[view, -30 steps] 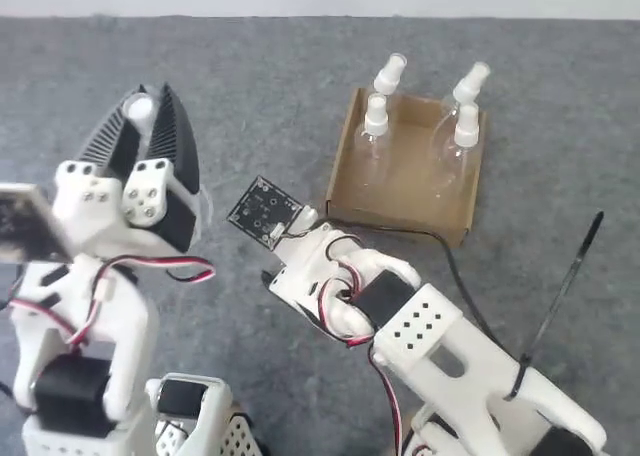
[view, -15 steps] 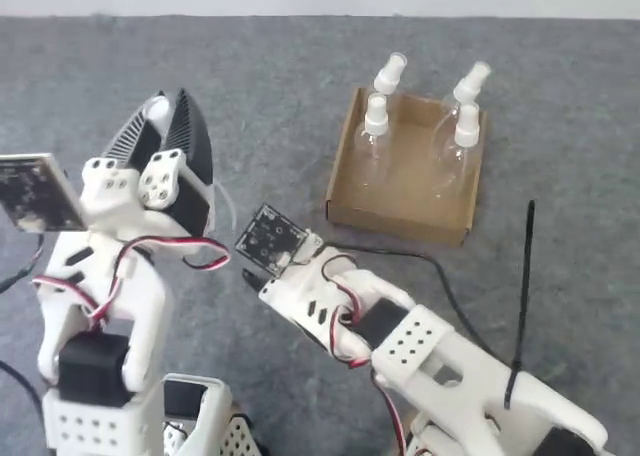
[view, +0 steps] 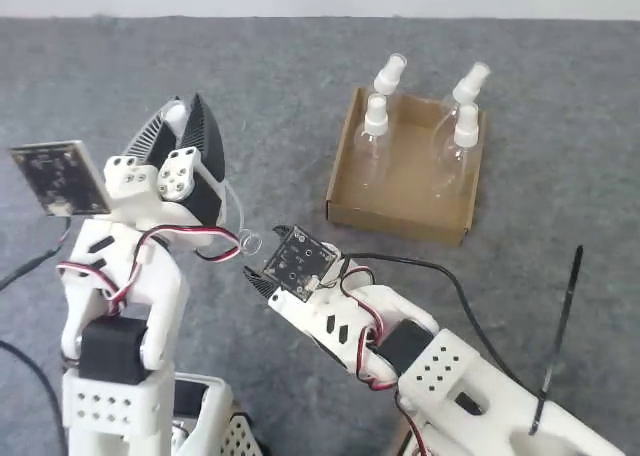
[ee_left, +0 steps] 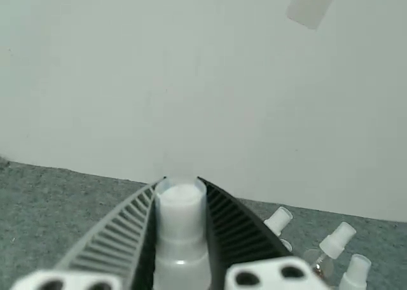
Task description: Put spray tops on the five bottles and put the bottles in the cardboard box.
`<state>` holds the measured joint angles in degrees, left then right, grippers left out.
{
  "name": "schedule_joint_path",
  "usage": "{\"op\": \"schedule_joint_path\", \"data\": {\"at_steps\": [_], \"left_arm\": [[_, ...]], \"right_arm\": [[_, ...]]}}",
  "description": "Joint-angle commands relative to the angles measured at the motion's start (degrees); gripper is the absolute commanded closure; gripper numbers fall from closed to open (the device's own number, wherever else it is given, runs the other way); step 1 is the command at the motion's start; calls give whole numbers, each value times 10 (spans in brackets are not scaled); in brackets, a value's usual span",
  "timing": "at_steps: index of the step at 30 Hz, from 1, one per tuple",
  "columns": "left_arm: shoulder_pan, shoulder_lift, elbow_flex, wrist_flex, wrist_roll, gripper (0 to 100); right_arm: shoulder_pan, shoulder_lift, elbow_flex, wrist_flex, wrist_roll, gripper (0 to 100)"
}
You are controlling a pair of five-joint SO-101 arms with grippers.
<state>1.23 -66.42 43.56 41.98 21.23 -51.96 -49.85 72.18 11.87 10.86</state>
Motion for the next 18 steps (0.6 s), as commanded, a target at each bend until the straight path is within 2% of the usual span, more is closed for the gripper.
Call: {"op": "schedule_joint_path", "data": {"at_steps": [1,8,18], "left_arm": [[0,-11,-32,-12,6,988],[0,-11,-133,85,5,988],[6,-10,-88,88,17,988]], "right_arm": [[1,-27,-6,-7,1,992],[1,-27,-7,8,1,992],[1,-27,-7,9,1,992]]}}
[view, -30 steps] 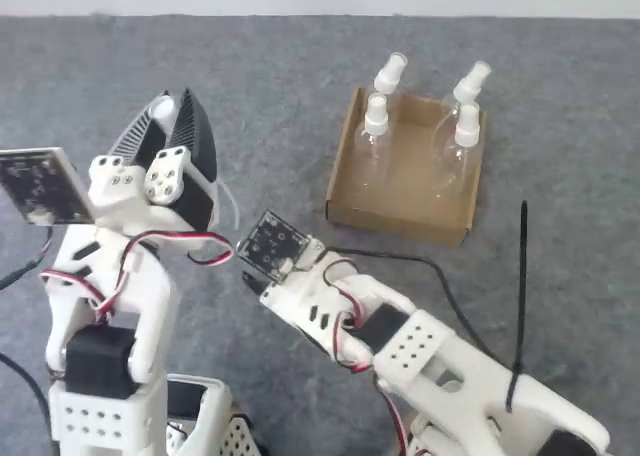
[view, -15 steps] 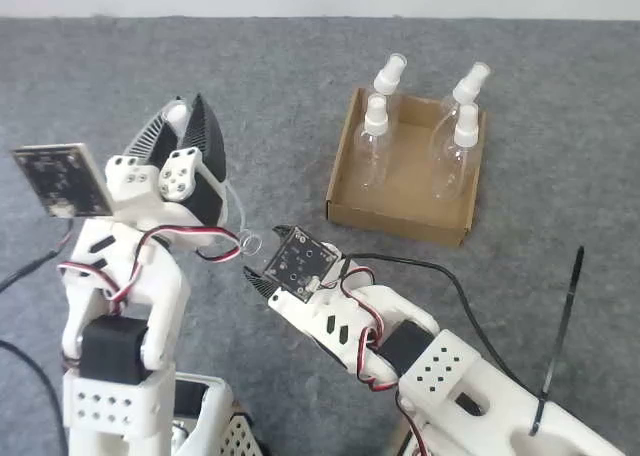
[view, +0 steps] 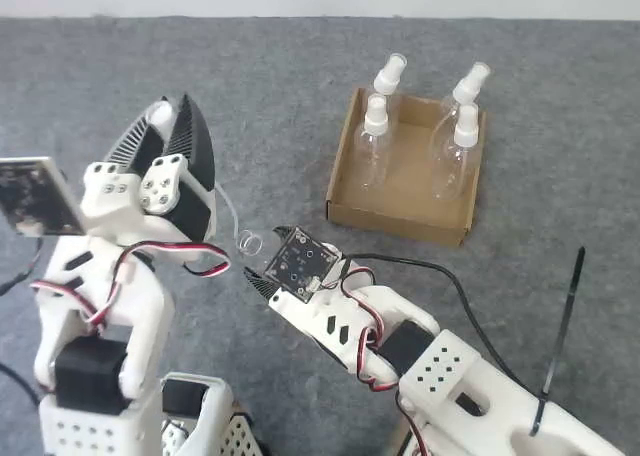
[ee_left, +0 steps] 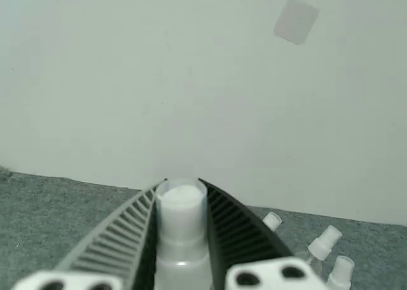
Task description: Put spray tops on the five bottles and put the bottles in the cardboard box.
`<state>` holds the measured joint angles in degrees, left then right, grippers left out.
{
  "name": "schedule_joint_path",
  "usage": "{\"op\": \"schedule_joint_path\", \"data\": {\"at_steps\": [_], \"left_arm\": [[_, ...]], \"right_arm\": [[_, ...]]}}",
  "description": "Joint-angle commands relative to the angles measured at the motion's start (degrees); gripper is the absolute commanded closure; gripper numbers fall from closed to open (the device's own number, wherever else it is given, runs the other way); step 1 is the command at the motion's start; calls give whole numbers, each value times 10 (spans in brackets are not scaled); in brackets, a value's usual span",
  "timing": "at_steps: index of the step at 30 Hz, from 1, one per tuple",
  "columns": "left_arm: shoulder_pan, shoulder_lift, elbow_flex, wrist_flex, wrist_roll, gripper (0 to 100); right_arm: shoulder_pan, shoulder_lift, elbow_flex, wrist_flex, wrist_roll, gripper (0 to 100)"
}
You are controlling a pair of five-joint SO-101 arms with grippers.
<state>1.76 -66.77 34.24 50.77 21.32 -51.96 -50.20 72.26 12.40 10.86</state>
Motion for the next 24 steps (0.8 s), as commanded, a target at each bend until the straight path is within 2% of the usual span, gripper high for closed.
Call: {"op": "schedule_joint_path", "data": {"at_steps": [1,14,17,21,24], "left_arm": [[1,-6,7,0,29,988],[7,-6,115,-51,43,988],[7,-6,117,-48,37,988],[15,-6,118,-45,-46,988],[42,-6,119,-43,-101,988]], "right_arm": [[1,-23,-8,4,1,992],[1,-23,-7,4,1,992],[2,-25,-7,4,-31,992],[20,-28,-9,-1,-91,992],[22,-26,-10,-3,-108,992]]}}
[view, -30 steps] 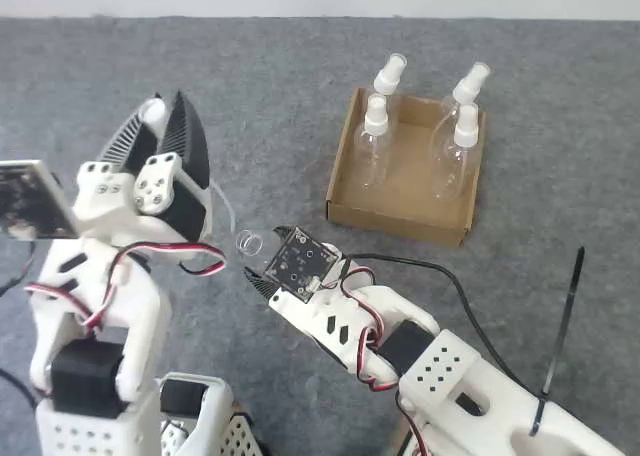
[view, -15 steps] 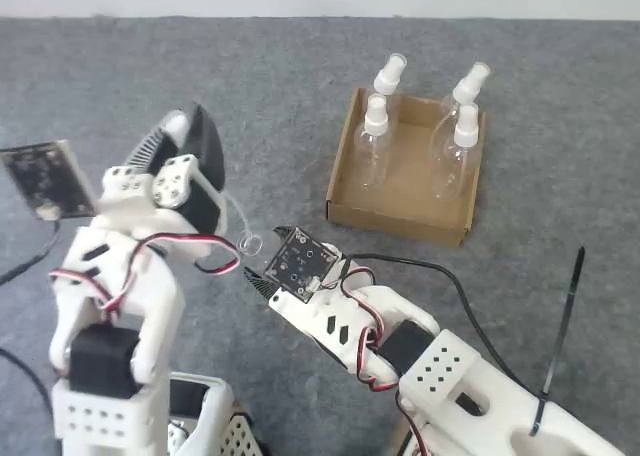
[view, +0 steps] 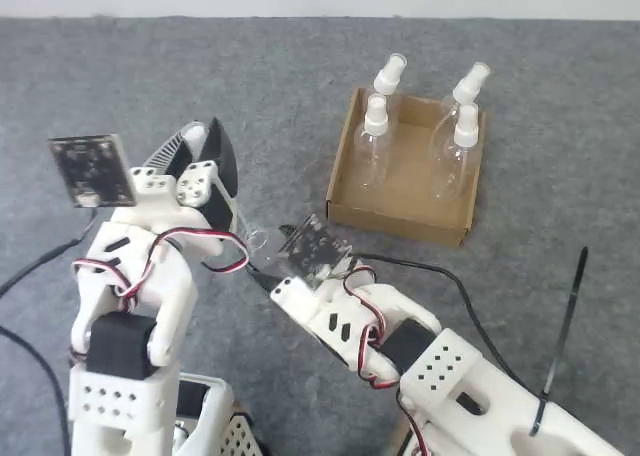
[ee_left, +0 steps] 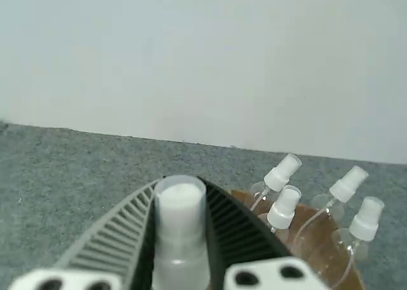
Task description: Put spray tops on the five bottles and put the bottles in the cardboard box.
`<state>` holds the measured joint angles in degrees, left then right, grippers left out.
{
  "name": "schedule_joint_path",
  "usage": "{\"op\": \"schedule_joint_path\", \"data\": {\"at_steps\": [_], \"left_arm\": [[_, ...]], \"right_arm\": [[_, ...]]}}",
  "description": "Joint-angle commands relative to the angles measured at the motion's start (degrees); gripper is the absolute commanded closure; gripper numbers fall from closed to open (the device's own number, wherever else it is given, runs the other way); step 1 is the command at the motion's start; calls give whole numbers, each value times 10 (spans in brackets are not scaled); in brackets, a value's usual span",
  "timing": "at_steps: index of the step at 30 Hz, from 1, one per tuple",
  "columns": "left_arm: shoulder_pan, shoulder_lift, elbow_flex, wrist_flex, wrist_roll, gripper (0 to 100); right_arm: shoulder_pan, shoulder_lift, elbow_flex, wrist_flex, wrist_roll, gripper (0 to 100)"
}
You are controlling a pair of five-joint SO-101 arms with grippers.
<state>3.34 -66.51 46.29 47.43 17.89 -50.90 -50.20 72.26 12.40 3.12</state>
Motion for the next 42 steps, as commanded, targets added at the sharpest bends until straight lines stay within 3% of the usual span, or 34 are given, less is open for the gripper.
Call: {"op": "schedule_joint_path", "data": {"at_steps": [1,8,13,21,37,42], "left_arm": [[40,-8,0,-4,-81,988],[109,-4,5,33,-100,985],[67,-7,5,47,-99,980],[58,-9,4,71,-103,811],[5,-5,-54,84,-107,807],[-47,-4,-20,84,-107,816]], "right_arm": [[9,-24,-10,-3,-31,992],[10,-29,-7,-3,-32,992],[12,-29,-7,-3,-32,992],[12,-29,-7,-3,-32,992],[13,-29,-7,-3,-31,992],[13,-29,-6,-2,-31,992]]}}
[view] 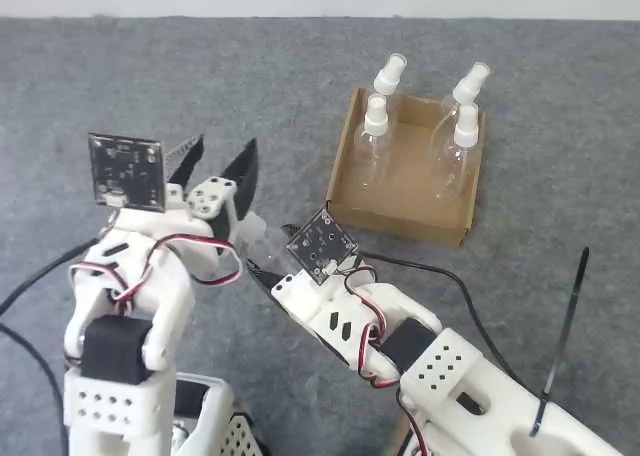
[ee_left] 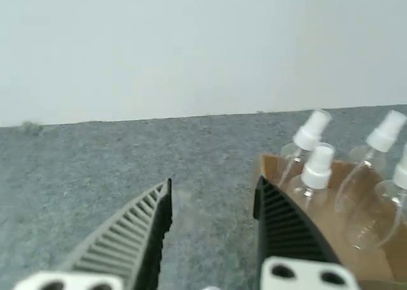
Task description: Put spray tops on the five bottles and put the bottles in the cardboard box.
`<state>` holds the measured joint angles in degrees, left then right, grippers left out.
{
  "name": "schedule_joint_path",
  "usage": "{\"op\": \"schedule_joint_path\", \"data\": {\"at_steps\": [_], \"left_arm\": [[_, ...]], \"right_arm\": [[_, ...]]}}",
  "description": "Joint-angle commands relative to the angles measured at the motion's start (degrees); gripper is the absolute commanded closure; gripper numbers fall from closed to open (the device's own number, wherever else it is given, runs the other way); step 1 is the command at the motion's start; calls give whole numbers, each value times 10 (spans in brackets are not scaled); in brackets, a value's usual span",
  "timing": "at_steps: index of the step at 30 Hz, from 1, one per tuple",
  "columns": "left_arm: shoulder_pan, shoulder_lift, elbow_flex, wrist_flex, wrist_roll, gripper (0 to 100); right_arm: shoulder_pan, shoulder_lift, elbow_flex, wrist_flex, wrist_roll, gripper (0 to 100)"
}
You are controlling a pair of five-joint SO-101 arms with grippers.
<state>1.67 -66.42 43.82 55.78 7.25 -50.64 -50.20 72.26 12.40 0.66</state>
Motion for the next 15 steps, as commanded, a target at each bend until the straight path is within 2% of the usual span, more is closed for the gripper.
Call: {"op": "schedule_joint_path", "data": {"at_steps": [1,7,15], "left_arm": [[-40,-5,16,-1,-4,833],[-58,-5,81,-34,-4,962],[47,-5,120,-33,-6,987]], "right_arm": [[10,-29,-6,-2,-6,992],[10,-29,-6,-2,-6,992],[10,-29,-6,-1,-6,992]]}}
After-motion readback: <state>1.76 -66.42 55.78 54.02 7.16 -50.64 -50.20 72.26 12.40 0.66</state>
